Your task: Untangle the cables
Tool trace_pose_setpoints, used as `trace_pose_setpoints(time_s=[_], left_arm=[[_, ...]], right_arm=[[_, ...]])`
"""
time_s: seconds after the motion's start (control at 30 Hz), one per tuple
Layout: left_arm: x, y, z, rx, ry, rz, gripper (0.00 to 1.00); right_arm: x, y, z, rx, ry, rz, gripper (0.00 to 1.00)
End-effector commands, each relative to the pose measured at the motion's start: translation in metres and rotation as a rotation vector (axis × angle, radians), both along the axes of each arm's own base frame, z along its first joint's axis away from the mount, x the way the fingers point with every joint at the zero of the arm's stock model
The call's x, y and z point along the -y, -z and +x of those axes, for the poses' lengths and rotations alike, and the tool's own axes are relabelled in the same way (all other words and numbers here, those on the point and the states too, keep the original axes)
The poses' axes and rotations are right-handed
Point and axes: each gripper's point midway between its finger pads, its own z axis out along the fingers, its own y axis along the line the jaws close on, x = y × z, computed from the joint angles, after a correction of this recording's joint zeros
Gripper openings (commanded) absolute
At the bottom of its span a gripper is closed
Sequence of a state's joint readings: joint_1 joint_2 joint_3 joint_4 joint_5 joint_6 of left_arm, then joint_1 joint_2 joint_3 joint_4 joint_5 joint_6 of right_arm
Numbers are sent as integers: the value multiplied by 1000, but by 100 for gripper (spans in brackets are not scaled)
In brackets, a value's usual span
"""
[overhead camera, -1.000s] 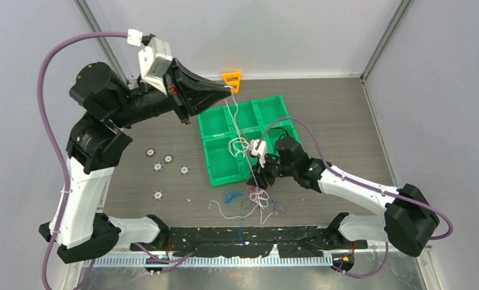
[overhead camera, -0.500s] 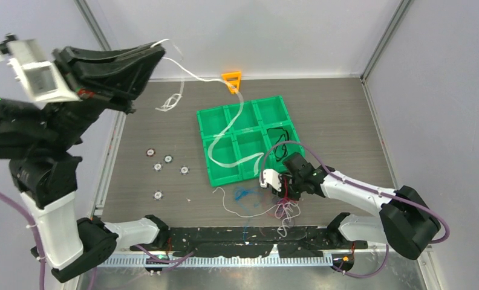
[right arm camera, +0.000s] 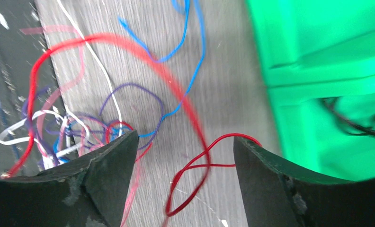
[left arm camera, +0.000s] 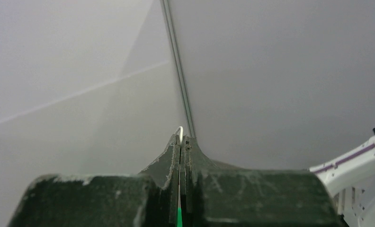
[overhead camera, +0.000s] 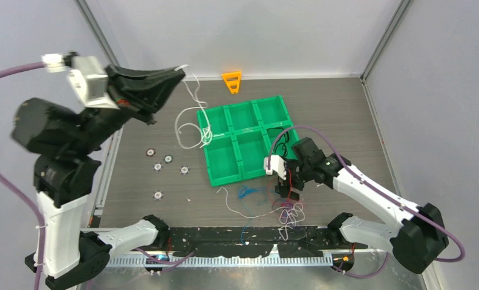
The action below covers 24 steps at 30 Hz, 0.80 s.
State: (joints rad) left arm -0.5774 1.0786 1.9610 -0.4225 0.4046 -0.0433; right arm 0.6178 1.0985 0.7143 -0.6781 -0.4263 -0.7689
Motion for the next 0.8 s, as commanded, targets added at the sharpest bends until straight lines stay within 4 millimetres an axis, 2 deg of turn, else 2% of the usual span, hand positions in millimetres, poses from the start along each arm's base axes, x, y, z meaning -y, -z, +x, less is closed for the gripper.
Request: trace_pose_setpoints(time_s=[0.0,0.13,0.23,0.33,0.53,0.77], left_arm=[[14,57,27,-99,-15,93,0],[28,110,54,-178,-33,175,0],[37,134,73,-209,-43,206,0],[49,153,86,-239,-6,235,0],[74,172,97,-268,92,263,0],[67,183,115,-284,35,285,0]], right_arm=[[-21,-67,-10,-11,-13,162,85],[-21,-93,-9,11,14,203,91],[-20,-109,-4,24,64,245,98],[-16,-114,4,5,126,264,96],[-9,-124,20,-48,232,319,96],[1,-125,41,-57,305,330,96]])
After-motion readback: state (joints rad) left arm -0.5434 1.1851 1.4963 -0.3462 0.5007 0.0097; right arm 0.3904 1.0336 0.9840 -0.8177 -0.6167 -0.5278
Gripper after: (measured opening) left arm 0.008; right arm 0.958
